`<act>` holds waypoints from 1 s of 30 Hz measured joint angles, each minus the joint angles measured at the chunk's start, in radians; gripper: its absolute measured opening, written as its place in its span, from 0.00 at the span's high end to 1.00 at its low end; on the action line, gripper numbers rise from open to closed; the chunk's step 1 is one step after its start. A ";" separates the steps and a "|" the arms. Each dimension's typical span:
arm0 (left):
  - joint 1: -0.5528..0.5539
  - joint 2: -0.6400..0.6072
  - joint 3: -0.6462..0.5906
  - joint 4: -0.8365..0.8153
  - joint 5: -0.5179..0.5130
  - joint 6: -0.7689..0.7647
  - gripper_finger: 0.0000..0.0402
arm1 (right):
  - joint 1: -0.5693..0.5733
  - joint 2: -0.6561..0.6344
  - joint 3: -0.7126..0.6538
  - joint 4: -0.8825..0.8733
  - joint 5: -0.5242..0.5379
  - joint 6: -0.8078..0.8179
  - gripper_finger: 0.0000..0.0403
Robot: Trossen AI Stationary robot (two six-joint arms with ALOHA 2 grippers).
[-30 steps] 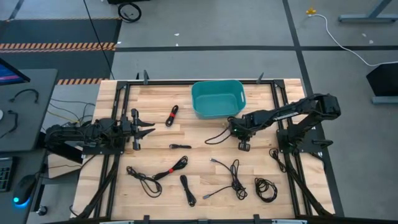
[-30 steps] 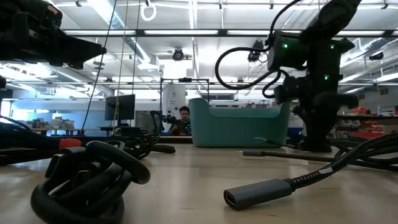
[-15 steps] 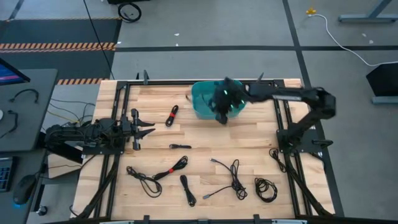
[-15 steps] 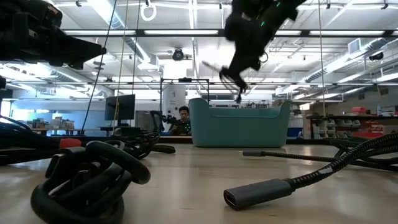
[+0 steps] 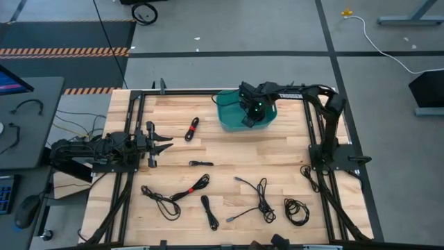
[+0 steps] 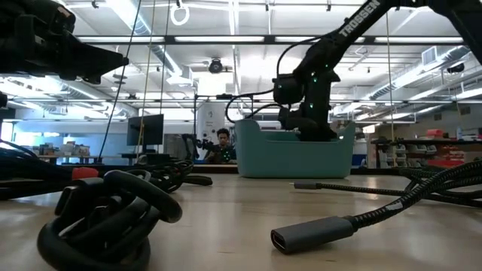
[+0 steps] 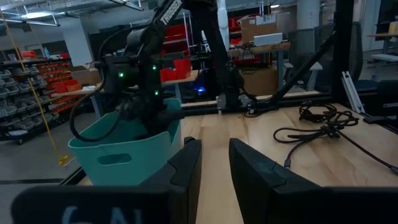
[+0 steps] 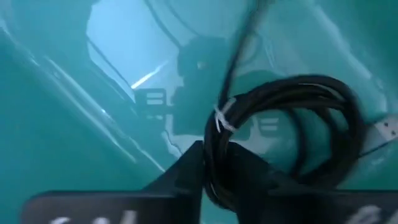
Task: Pick and place USB-C Cables
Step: Put the black charger cable into the blue bin
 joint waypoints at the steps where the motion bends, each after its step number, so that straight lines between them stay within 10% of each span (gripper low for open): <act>1: 0.000 0.000 0.000 0.000 0.000 0.000 0.78 | 0.000 0.003 0.000 0.000 0.006 -0.003 0.77; 12: 0.000 0.000 0.000 0.000 0.000 0.000 0.77 | 0.089 -0.236 -0.001 -0.008 0.175 0.010 0.52; 18: 0.000 0.000 0.000 0.000 0.000 0.000 0.77 | 0.401 -0.396 -0.083 -0.009 0.344 0.130 0.57; 30: 0.000 0.000 0.000 0.000 0.000 0.000 0.78 | 1.013 -0.469 -0.224 -0.022 0.272 0.763 0.62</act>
